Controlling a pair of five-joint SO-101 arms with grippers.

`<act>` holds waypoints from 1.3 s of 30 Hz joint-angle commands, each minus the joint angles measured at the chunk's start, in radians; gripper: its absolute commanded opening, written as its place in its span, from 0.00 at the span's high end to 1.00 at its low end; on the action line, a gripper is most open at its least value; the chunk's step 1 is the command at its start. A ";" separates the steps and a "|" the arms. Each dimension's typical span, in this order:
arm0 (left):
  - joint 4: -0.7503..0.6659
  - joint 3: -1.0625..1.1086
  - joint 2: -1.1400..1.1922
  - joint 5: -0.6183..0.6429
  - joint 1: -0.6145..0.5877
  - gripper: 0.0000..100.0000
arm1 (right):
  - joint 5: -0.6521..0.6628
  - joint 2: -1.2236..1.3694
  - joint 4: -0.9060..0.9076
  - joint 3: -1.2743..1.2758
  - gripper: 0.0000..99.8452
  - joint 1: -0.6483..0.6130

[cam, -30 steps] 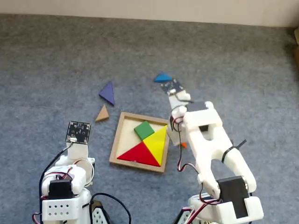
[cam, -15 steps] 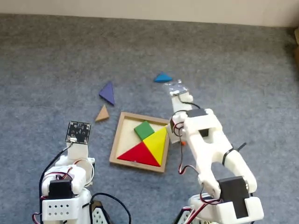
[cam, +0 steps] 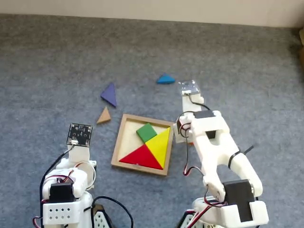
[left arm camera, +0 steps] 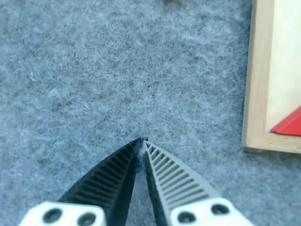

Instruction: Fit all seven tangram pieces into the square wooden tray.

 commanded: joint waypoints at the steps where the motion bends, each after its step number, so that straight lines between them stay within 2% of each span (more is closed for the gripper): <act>1: 0.008 0.021 -0.038 0.008 -0.008 0.99 | -0.009 -0.064 0.030 -0.041 0.81 -0.007; 7: 0.008 0.021 -0.038 0.008 -0.008 0.99 | -0.011 -0.048 0.067 -0.150 0.81 0.015; 11: 0.008 0.021 -0.038 0.008 -0.008 0.99 | -0.011 -0.041 -0.028 -0.131 0.81 0.015; 15: 0.008 0.021 -0.038 0.008 -0.008 0.99 | -0.011 0.073 -0.038 -0.102 0.81 0.016; 21: 0.008 0.021 -0.038 0.008 -0.008 0.99 | -0.011 0.222 0.058 -0.213 0.81 0.019; 27: 0.008 0.021 -0.038 0.008 -0.008 0.99 | -0.009 0.232 0.065 -0.249 0.90 0.016; 31: 0.008 0.021 -0.038 0.008 -0.008 0.99 | -0.009 0.202 0.071 -0.249 0.90 0.021; 37: 0.008 0.021 -0.038 0.008 -0.008 0.99 | -0.009 0.068 0.122 -0.246 0.77 0.021; 39: 0.008 0.021 -0.038 0.008 -0.008 0.99 | -0.011 0.031 0.131 -0.246 0.76 0.021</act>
